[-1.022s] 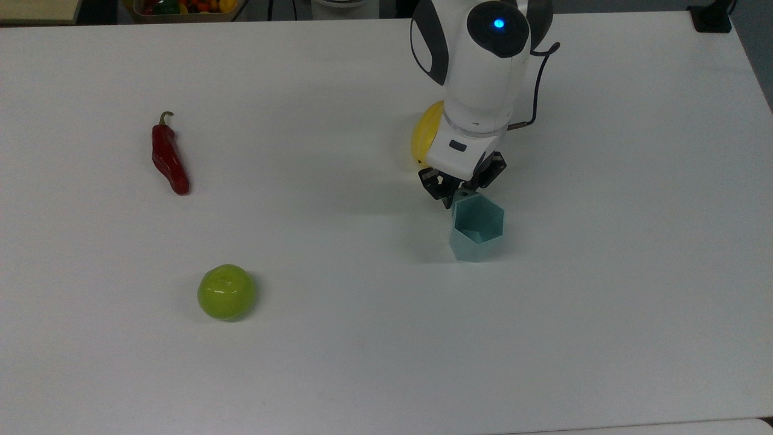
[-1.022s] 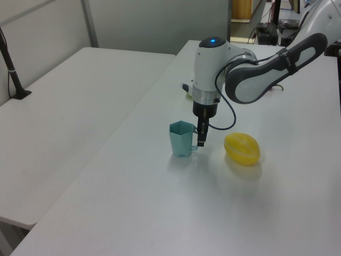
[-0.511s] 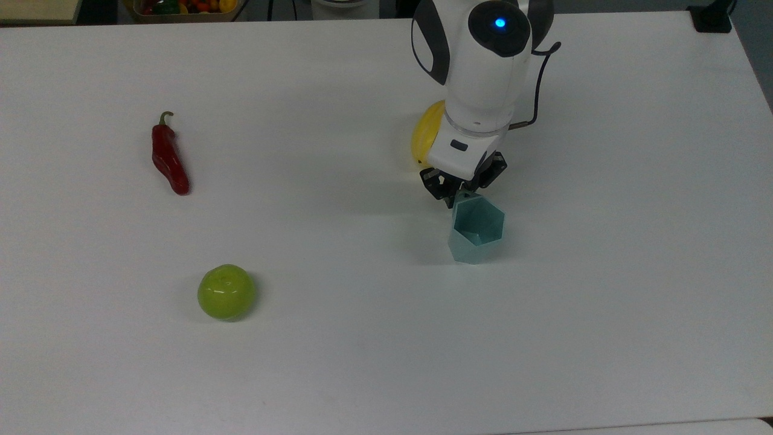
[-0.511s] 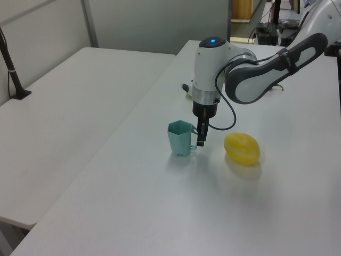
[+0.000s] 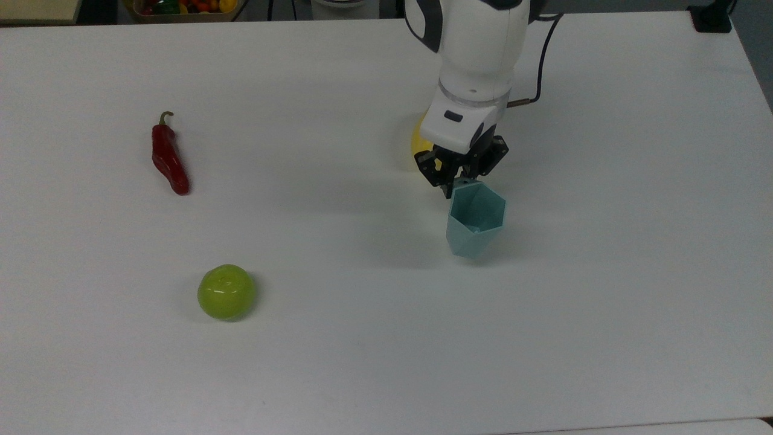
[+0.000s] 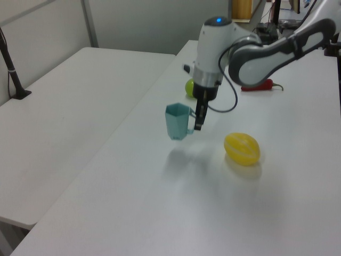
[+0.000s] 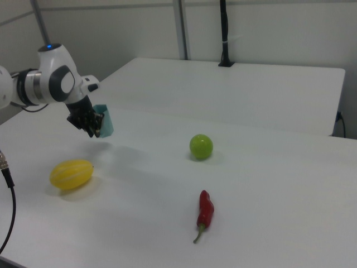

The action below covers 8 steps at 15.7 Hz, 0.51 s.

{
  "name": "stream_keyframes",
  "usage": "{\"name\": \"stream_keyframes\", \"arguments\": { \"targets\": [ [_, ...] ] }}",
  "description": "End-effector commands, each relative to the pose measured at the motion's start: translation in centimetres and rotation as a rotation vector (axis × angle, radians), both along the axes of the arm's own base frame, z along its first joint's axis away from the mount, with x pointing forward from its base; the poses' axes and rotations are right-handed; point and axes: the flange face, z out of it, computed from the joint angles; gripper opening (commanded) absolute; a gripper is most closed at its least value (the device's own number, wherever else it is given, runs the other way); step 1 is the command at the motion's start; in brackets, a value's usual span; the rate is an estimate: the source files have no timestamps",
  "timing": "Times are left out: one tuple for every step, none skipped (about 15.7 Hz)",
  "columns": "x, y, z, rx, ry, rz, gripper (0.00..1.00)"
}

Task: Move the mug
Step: 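Carry the lifted mug past the yellow melon toward the red chili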

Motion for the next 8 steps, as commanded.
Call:
{"name": "stream_keyframes", "arguments": {
  "targets": [
    [-2.0,-1.8,6.4,0.005,-0.01,-0.041,0.0],
    [-2.5,-2.2,7.9,0.016,-0.008,-0.047,0.0],
    [-3.0,-2.8,9.4,0.032,-0.007,-0.055,0.0],
    [-3.5,-3.5,10.9,0.039,0.001,-0.068,0.0],
    [-4.1,-4.3,12.0,0.035,0.013,-0.071,0.0],
    [-4.6,-5.0,13.0,0.03,0.023,-0.064,0.0],
    [-5.2,-5.8,14.0,0.034,0.037,-0.057,0.0],
    [-5.7,-6.8,15.0,0.039,0.052,-0.053,0.0]
  ]
}}
